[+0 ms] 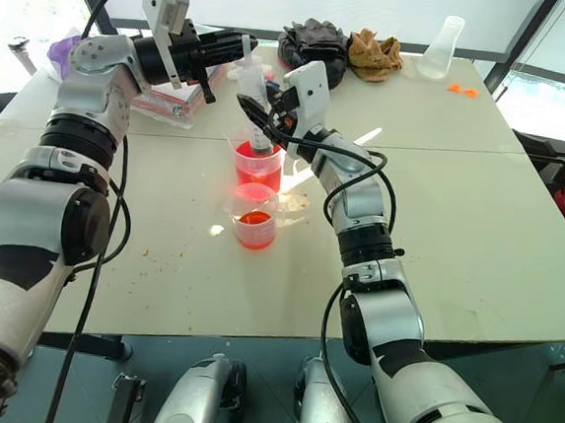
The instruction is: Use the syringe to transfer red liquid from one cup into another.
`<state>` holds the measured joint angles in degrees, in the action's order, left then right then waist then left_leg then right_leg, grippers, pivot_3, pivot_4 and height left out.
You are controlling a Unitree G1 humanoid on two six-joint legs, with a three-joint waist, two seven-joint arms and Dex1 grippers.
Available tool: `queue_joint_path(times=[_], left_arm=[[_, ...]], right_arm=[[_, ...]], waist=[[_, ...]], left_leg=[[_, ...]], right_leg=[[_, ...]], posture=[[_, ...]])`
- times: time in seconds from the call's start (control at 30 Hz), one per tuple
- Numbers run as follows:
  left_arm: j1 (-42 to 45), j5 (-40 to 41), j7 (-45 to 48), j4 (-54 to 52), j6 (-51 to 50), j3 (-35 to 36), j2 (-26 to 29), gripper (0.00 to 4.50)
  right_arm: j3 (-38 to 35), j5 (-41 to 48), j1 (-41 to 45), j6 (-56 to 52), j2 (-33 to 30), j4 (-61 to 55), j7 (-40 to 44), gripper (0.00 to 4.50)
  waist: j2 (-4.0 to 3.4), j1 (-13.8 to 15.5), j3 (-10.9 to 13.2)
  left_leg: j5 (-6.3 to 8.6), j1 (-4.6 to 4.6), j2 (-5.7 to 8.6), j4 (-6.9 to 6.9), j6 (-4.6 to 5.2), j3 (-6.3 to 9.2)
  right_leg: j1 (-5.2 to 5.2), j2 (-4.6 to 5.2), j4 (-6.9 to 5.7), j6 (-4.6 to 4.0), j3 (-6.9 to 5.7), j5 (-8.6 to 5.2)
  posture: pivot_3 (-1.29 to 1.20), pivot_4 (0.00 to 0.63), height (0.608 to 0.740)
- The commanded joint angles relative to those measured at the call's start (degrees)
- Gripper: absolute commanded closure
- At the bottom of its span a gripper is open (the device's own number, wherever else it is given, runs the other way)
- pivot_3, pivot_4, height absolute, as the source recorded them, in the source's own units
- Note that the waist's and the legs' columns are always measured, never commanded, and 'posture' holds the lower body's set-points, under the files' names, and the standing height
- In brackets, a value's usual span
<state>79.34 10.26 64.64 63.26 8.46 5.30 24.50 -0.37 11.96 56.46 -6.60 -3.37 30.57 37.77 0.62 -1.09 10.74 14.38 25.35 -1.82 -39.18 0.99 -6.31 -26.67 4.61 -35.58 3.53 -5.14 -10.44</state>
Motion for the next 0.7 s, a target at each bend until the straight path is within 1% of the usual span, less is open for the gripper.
queue_joint_path(times=[0.03, 0.53, 0.63, 0.67, 0.7], left_arm=[[5.51, 0.55, -4.56, -1.13, 2.57, 2.52, 1.78, 4.46], [6.66, -0.33, -5.46, -0.09, 3.5, 3.05, 2.11, 4.46], [6.39, 0.16, -3.74, -0.38, 2.76, 3.11, 2.1, 4.46], [6.07, 0.25, -2.89, -0.65, 2.48, 2.97, 2.1, 3.8], [5.85, 0.28, -2.39, -0.83, 2.31, 2.87, 2.1, 3.57]], right_arm=[[3.59, -0.82, -1.96, 0.31, 2.0, 0.01, 2.16, 3.01], [4.65, -1.91, -3.81, 1.46, 3.52, 0.87, 2.28, 3.01], [4.5, -1.96, -3.59, 1.77, 3.43, 1.15, 2.14, 3.01], [4.37, -1.99, -3.39, 1.94, 3.37, 1.33, 2.04, 3.01], [4.28, -2.01, -3.25, 2.06, 3.33, 1.45, 1.97, 3.01]], waist=[[0.0, 0.01, 0.0], [0.0, 0.02, 0.0], [0.0, 0.01, 0.0], [0.0, -0.01, 0.0], [0.0, -0.02, 0.0]], left_leg=[[0.0, 0.0, 0.0, 0.0, 0.0, 0.0], [0.0, 0.0, 0.0, 0.0, 0.0, 0.0], [0.0, 0.0, 0.0, -0.01, 0.0, 0.0], [0.0, 0.0, 0.0, 0.0, 0.0, 0.0], [0.0, 0.0, 0.0, 0.0, 0.0, 0.0]], right_leg=[[0.0, 0.0, 0.0, 0.0, 0.0, 0.0], [0.0, 0.0, -0.01, 0.0, 0.0, 0.0], [0.0, 0.0, -0.01, 0.0, 0.0, 0.0], [0.0, 0.0, -0.01, 0.0, 0.0, 0.0], [0.0, 0.0, -0.01, 0.0, 0.0, 0.0]], posture=[[0.0, 0.15, 0.74], [0.0, 0.15, 0.74], [0.0, 0.15, 0.74], [0.0, 0.15, 0.74], [0.0, 0.15, 0.74]])
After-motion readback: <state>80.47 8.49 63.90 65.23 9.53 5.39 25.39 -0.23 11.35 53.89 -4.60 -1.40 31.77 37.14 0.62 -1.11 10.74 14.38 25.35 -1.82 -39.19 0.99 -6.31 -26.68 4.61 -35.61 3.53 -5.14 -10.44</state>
